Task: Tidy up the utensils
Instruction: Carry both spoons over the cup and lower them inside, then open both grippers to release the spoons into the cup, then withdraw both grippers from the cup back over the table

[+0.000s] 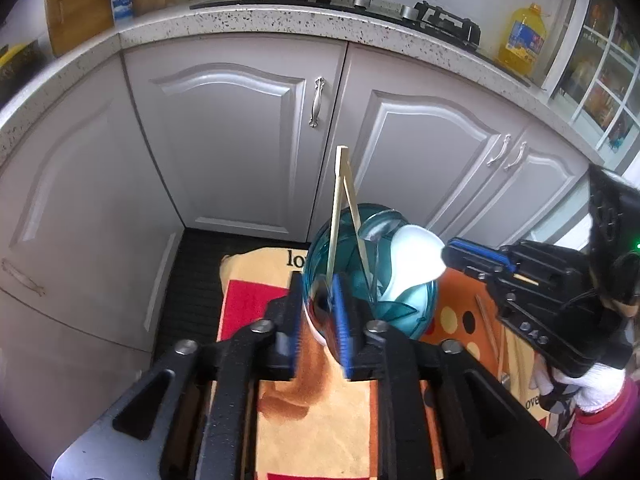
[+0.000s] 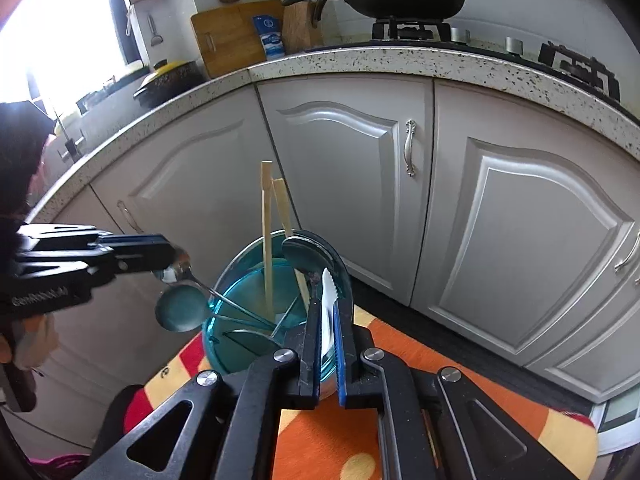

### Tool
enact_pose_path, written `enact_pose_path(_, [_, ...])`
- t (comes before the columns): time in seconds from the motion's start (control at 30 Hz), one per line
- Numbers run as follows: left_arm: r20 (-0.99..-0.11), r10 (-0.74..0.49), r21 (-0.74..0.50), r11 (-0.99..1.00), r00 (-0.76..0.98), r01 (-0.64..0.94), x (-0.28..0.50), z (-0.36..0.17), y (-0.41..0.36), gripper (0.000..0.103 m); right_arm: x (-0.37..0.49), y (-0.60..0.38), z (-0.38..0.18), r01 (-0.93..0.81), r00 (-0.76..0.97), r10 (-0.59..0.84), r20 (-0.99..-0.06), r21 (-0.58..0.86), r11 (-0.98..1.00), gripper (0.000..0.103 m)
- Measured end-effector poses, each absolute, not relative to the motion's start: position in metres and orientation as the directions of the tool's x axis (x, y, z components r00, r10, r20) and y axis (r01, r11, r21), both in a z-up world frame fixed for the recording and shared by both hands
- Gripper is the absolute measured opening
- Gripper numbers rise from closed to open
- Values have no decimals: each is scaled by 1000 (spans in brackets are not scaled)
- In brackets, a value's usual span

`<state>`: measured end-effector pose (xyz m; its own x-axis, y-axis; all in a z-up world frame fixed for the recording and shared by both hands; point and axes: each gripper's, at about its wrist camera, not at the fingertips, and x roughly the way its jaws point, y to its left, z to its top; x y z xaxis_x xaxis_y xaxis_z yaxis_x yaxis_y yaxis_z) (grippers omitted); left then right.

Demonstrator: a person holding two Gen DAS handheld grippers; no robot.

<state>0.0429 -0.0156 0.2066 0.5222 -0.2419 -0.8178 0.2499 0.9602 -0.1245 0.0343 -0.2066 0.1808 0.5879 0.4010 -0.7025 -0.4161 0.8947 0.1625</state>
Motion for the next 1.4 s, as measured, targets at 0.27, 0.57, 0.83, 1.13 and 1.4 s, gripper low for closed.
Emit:
enact_pose_path(0.27, [-796,-217,-90,966,566,244,31,216,-16,40,18,-215,194,-404,605,406,-685,174,898,22])
enact_pose_path(0.57, [-781,-199,-71,970,592,233,9,228,-12,45,-7,-213,205,-406,614,408,-676,173,898,24])
enact_pose_path(0.83, [-763,-196,-54,969,616,242,-17,237,-18,45,-40,-222,212,-389,630,393,-670,166,906,27])
enact_pose_path(1.13, [-744,-254,-88,954,618,286,-57,242,-26,45,-80,-248,217,-365,640,339,-689,115,924,36])
enact_pose_path(1.4, [-772,-360,-161,908,524,387,-93,216,-56,45,-112,-304,197,-272,625,241,-743,82,959,38])
